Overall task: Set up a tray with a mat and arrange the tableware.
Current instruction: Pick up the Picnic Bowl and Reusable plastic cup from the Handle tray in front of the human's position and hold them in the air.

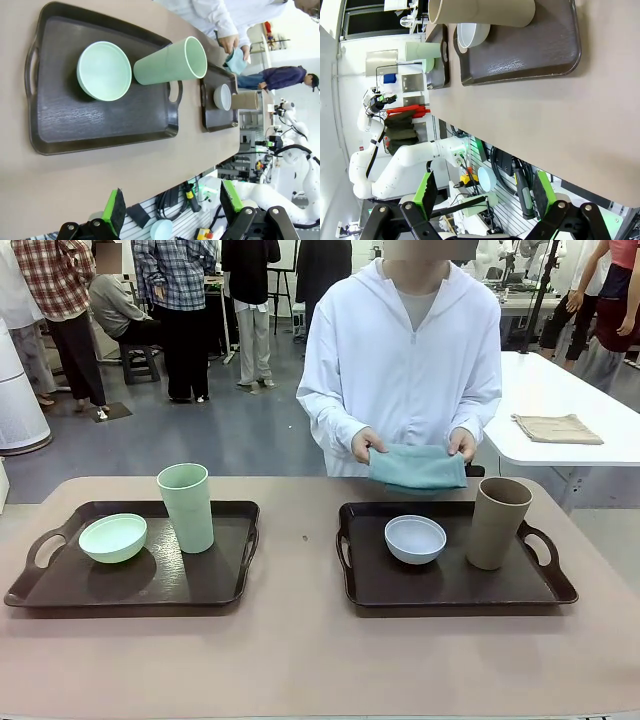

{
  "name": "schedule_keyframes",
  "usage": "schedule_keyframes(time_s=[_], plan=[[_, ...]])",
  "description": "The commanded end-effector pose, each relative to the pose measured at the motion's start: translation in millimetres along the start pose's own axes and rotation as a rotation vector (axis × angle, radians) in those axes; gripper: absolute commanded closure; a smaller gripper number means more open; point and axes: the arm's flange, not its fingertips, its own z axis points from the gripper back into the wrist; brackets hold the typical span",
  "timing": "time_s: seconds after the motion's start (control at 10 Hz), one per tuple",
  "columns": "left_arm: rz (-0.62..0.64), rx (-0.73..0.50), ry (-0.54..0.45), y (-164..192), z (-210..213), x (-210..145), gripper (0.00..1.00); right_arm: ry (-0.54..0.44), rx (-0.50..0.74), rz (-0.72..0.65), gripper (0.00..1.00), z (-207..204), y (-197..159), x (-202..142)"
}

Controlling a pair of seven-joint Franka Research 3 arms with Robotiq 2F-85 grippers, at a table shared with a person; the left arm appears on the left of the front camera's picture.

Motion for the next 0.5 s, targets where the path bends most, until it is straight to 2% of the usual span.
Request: schedule_keyframes(time_s=[0.0, 0.4], plan=[[-0.009, -0.005, 0.004, 2.1, 1.2, -0.5, 0.00, -0.007, 0.006, -0.003, 0.00, 0.4, -0.3, 0.5], [-0.009, -0.005, 0.004, 2.1, 1.2, -0.5, 0.00, -0.007, 0.006, -0.003, 0.00, 0.4, -0.3, 0.5]])
